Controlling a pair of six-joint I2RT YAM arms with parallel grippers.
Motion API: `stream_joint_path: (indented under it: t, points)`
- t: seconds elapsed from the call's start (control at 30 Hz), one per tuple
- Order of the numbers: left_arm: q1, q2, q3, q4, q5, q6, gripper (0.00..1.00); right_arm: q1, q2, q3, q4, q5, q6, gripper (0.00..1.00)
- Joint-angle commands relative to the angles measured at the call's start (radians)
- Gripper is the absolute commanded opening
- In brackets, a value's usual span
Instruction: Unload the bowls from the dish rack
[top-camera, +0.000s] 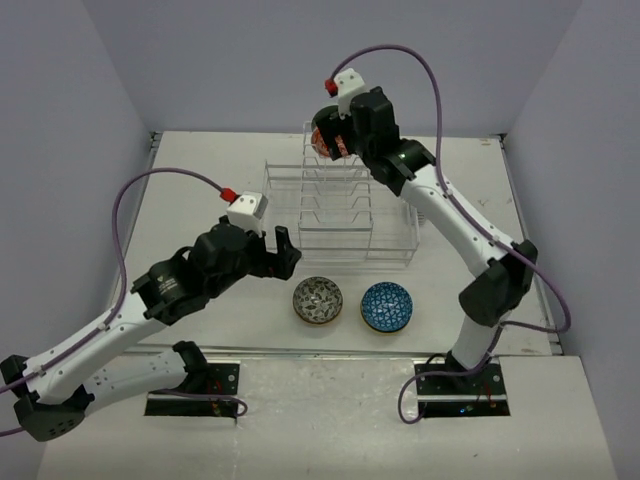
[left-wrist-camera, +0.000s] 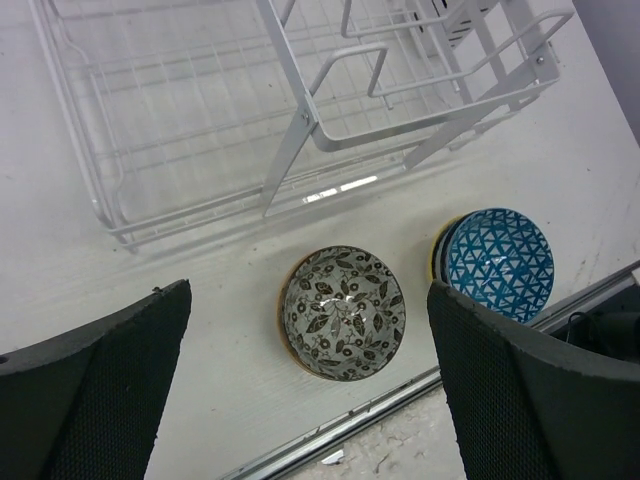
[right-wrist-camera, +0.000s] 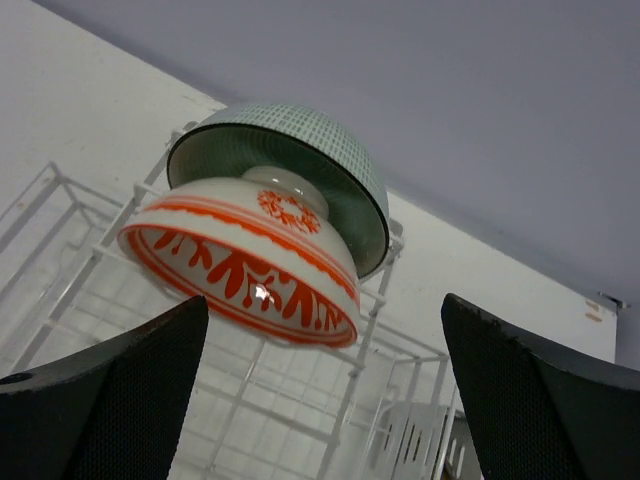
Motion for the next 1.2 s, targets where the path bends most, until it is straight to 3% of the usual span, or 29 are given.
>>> stream_joint_path:
  t: [0.0, 0.13, 0.27, 0.3, 0.33, 0.63, 1.03, 1.17]
  points:
    - [-0.002, -0.027, 0.080, -0.104, -0.045, 0.110, 1.00, 0.003, 0.113, 0.162, 0.027, 0.102, -0.157, 0.99]
    - [-0.002, -0.055, 0.095, -0.116, -0.049, 0.141, 1.00, 0.003, 0.179, 0.187, 0.084, 0.113, -0.230, 0.99]
    - [-0.002, -0.086, 0.078, -0.115, -0.052, 0.149, 1.00, 0.001, 0.196, 0.167, 0.112, 0.112, -0.249, 0.74]
    - [-0.002, -0.087, 0.068, -0.113, -0.059, 0.149, 1.00, 0.003, 0.190, 0.143, 0.129, 0.107, -0.246, 0.58]
    - [-0.002, -0.092, 0.063, -0.112, -0.063, 0.150, 1.00, 0.001, 0.184, 0.129, 0.138, 0.106, -0.233, 0.52]
    - [-0.002, -0.092, 0.026, -0.107, -0.060, 0.149, 1.00, 0.004, 0.144, 0.040, 0.199, 0.135, -0.192, 0.31]
    - [-0.002, -0.075, 0.000, -0.086, -0.057, 0.156, 1.00, 0.006, 0.032, -0.077, 0.225, 0.138, -0.125, 0.30]
    - [-0.002, -0.067, -0.014, -0.075, -0.052, 0.158, 1.00, 0.007, -0.007, -0.118, 0.245, 0.118, -0.112, 0.26]
